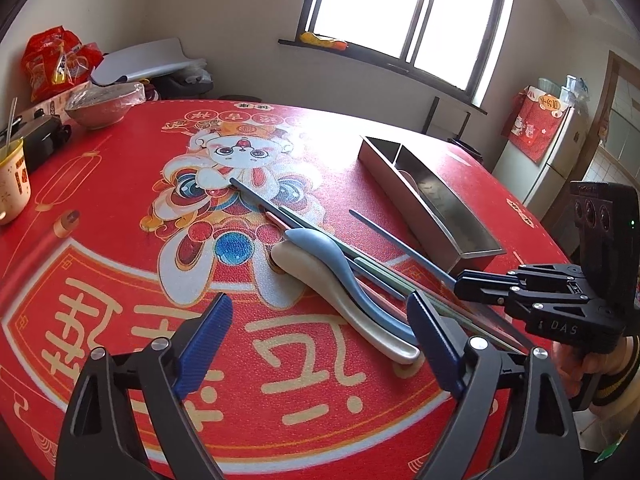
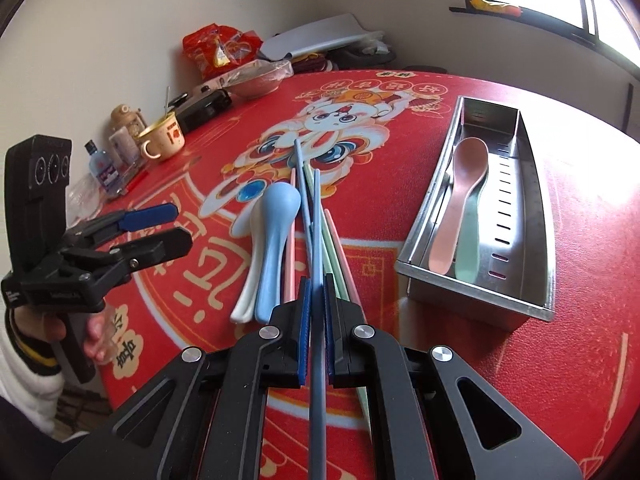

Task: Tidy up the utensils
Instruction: 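Move the right tool to the chopsticks and close on a blue chopstick, then lift the blue chopstick with the right tool while the left tool grasps the white spoon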

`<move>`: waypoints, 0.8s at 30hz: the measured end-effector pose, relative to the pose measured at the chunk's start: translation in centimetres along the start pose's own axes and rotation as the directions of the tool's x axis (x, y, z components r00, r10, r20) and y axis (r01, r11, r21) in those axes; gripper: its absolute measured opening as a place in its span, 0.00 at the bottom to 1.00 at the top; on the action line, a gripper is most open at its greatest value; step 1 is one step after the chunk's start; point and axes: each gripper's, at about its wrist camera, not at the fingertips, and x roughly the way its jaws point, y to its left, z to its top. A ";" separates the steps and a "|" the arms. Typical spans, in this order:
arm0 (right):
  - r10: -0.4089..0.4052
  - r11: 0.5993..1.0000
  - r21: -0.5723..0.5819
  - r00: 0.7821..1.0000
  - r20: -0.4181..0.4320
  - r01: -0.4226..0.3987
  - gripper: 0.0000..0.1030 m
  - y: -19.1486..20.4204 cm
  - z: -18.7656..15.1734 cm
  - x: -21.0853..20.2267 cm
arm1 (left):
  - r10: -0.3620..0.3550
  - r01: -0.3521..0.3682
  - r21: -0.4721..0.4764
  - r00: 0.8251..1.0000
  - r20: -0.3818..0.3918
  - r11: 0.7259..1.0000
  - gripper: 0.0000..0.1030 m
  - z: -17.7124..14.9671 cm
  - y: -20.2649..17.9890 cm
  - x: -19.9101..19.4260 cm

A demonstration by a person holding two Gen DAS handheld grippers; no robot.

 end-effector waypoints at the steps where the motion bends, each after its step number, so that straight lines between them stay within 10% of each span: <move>1: 0.001 1.000 0.007 1.000 0.008 -0.001 0.06 -0.2 0.1 -0.1 | 0.000 0.000 0.001 1.000 -0.005 1.000 0.81 0.0 -0.1 0.1; 10: 0.006 0.999 0.048 0.994 0.111 -0.011 0.06 -2.4 0.4 -2.2 | 0.007 -0.011 -0.043 0.997 -0.081 0.999 0.43 0.2 -0.7 2.7; 24: 0.028 0.995 0.088 0.986 0.161 -0.043 0.06 -5.1 -0.1 -3.4 | 0.040 -0.064 -0.142 0.985 -0.165 0.988 0.29 1.0 0.1 6.1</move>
